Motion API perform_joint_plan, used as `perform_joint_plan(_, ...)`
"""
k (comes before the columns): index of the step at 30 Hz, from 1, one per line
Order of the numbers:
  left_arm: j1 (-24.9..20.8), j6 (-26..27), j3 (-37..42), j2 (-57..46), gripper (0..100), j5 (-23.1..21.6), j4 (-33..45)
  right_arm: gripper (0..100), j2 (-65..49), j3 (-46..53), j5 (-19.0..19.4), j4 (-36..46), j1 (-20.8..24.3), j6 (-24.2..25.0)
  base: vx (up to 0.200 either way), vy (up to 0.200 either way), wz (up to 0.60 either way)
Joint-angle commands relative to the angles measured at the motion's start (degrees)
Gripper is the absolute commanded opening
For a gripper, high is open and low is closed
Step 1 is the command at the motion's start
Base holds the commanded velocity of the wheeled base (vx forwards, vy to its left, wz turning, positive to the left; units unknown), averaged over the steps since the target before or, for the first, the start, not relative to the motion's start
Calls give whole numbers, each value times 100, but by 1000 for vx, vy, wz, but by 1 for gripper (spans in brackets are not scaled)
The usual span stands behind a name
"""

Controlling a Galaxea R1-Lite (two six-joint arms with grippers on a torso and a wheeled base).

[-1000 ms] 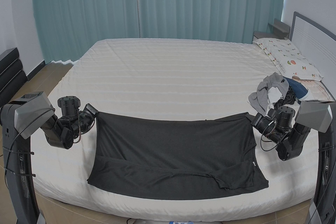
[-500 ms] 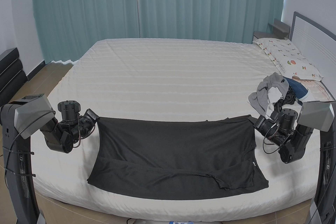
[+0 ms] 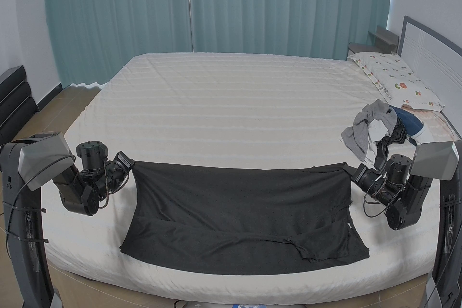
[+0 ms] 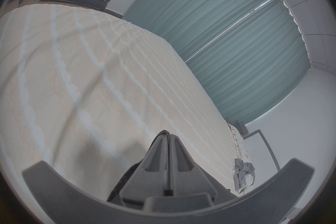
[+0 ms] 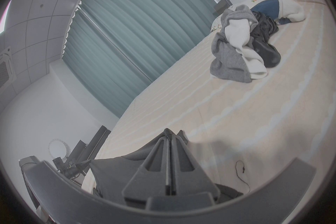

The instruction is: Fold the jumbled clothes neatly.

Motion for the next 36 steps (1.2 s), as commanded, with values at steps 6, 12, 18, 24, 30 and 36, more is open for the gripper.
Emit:
perform_joint_plan(6,2,-9,-69,202,0,-17,-9,0,398,-287,56,98,28,-4,0,0,0)
perform_joint_plan(12,2,-9,-149,307,0,-17,-18,0,451,-498,56,317,11,-4,0,0,0)
perform_joint_plan(18,81,0,27,132,0,-34,-35,0,152,-111,135,265,-104,-31,0,0,0)
perform_joint_plan(24,248,167,265,8,0,-192,-44,0,-111,354,513,256,-262,-119,0,0,0)
perform_joint_plan(30,327,747,853,-35,0,-641,-554,0,-94,592,601,265,-315,-409,0,0,0)
perform_joint_plan(36,336,1511,1372,0,0,-878,-765,0,-94,1137,900,265,-315,-1077,0,0,0)
